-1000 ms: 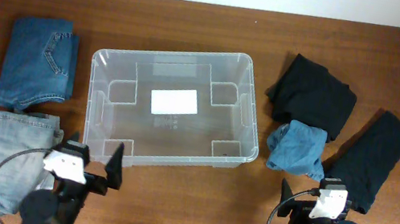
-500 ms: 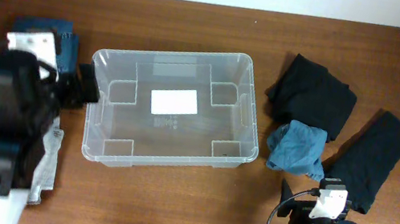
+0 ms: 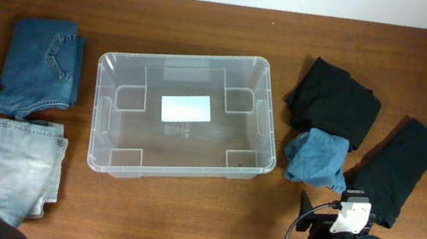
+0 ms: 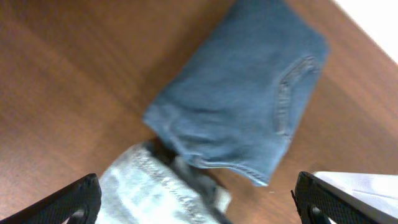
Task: Pack container
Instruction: 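Move the left gripper to the dark-blue jeans and grasp them, then lift the dark-blue jeans with the left gripper and lower into the bin, then release the jeans and flatten them inside the bin with the left gripper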
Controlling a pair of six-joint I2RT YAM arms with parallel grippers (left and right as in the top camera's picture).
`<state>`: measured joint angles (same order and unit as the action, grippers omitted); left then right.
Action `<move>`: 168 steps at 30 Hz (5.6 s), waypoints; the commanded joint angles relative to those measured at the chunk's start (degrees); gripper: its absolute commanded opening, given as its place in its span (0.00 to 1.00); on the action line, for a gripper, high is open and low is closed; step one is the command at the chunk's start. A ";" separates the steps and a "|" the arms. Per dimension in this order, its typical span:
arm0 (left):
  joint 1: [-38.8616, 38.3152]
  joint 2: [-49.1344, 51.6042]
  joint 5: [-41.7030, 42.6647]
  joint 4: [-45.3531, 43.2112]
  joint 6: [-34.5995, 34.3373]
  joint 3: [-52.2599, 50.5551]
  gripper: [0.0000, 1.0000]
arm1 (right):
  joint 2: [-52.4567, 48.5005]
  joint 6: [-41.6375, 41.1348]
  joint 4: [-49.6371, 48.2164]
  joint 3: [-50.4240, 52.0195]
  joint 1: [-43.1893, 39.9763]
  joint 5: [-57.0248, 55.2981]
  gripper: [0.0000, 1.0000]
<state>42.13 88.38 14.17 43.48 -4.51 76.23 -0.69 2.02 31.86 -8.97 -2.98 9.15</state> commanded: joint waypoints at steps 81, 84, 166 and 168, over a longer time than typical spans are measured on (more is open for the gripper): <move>-5.79 10.73 37.48 21.73 11.06 40.30 0.00 | 0.28 0.33 0.04 0.39 -0.37 0.33 0.98; -12.17 4.85 36.35 21.86 6.16 40.30 0.00 | 0.28 0.33 0.04 0.39 -0.37 0.33 0.98; -51.12 0.52 -43.95 4.33 -25.35 -13.73 0.01 | 0.28 0.33 0.04 0.39 -0.37 0.33 0.98; -50.90 0.52 -43.56 4.31 -25.33 -13.73 0.38 | 0.28 0.33 0.04 0.39 -0.37 0.33 0.98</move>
<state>-9.74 89.89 -24.71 47.92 -30.87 63.13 -0.69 2.02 31.83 -8.97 -2.98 9.15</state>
